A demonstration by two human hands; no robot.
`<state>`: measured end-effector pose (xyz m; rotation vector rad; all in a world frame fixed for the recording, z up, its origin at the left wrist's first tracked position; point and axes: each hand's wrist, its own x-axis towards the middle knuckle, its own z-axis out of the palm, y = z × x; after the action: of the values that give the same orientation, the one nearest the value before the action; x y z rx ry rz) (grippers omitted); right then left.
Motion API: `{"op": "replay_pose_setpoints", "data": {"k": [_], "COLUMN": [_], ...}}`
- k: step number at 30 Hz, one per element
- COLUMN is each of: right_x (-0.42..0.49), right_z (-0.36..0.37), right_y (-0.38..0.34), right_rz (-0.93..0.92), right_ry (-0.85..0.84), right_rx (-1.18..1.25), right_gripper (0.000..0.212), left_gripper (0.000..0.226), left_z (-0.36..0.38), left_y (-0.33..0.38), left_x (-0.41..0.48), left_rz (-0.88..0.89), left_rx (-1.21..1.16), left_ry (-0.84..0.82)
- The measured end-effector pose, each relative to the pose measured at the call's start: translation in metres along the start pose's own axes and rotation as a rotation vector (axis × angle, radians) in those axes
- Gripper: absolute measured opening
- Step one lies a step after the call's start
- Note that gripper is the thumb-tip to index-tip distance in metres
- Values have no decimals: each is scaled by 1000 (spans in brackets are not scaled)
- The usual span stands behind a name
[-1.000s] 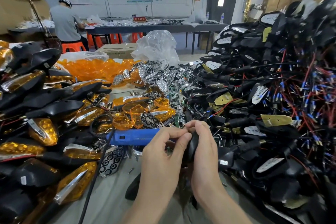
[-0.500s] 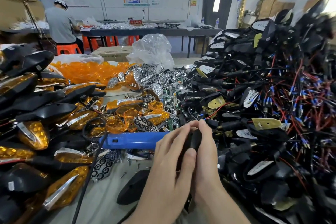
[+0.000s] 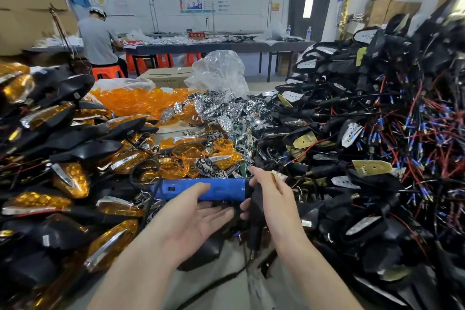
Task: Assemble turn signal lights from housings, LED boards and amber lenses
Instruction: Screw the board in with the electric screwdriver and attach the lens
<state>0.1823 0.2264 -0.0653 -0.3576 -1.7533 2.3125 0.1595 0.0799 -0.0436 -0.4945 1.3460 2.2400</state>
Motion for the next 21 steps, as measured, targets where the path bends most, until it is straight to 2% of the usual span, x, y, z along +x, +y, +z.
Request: {"op": "replay_pose_setpoints", "data": {"k": [7, 10, 14, 18, 21], "right_x": [-2, -2, 1, 5, 5], "right_z": [-1, 0, -3, -11, -13], "right_y": [-3, -4, -8, -13, -13], "right_rz": [-1, 7, 20, 28, 49], "right_ry": [20, 26, 33, 54, 47], "right_rx": [31, 88, 284, 487, 535], "right_gripper": [23, 39, 44, 43, 38], "left_gripper": [21, 25, 27, 37, 32], "left_z": [32, 36, 28, 9, 1], "left_y": [8, 7, -5, -1, 18], "left_x": [9, 16, 22, 16, 8], "left_rz": [-50, -16, 191, 499, 660], "left_rx": [-69, -40, -22, -30, -136], "left_ry": [124, 154, 192, 180, 77]}}
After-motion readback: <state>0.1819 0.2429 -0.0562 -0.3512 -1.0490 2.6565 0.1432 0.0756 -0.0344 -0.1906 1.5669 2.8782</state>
